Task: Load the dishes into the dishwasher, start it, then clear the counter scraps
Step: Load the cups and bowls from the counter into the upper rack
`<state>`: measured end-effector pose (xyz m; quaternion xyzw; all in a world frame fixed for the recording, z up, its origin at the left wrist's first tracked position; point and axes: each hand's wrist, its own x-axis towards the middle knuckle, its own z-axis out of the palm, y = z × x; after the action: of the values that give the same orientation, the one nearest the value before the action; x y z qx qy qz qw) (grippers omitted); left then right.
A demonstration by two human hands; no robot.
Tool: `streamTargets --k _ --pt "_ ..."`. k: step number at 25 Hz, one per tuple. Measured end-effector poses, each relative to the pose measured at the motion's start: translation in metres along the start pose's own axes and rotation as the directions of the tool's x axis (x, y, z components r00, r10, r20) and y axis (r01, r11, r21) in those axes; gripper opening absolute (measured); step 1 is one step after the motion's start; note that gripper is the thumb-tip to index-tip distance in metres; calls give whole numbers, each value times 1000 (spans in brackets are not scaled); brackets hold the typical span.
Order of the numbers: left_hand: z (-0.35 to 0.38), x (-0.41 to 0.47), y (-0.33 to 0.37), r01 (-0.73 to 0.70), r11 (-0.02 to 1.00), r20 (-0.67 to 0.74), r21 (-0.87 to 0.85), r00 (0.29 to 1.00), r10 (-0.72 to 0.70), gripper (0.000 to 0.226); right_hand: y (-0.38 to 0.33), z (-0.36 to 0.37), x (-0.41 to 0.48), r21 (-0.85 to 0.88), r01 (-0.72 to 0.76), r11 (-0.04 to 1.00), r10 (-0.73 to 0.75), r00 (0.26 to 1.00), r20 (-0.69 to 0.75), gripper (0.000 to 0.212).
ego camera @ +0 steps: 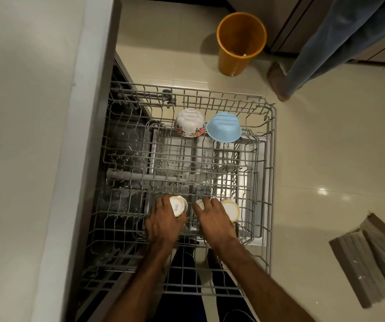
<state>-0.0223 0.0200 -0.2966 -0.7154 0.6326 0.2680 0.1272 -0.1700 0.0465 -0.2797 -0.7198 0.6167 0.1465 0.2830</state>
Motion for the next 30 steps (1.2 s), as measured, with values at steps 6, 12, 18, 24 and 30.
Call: streamTargets --k 6,12,18,24,30 --pt "1 2 0 -21 1000 5 20 1000 21 72 4 5 -4 112 -62 992 65 998 -20 78" --pt "6 0 -1 -18 1000 3 -4 1000 18 72 7 11 -6 82 -116 990 120 991 -50 87" --pt "7 0 1 -23 1000 -25 -2 999 23 71 13 9 3 55 -108 993 112 992 -62 77" --pt "8 -2 0 -33 999 -28 -39 999 31 71 14 11 -2 -32 -115 993 112 989 -97 85" --pt "10 -3 6 -13 995 -41 -103 999 9 73 17 13 -10 34 -152 988 155 982 -112 78"
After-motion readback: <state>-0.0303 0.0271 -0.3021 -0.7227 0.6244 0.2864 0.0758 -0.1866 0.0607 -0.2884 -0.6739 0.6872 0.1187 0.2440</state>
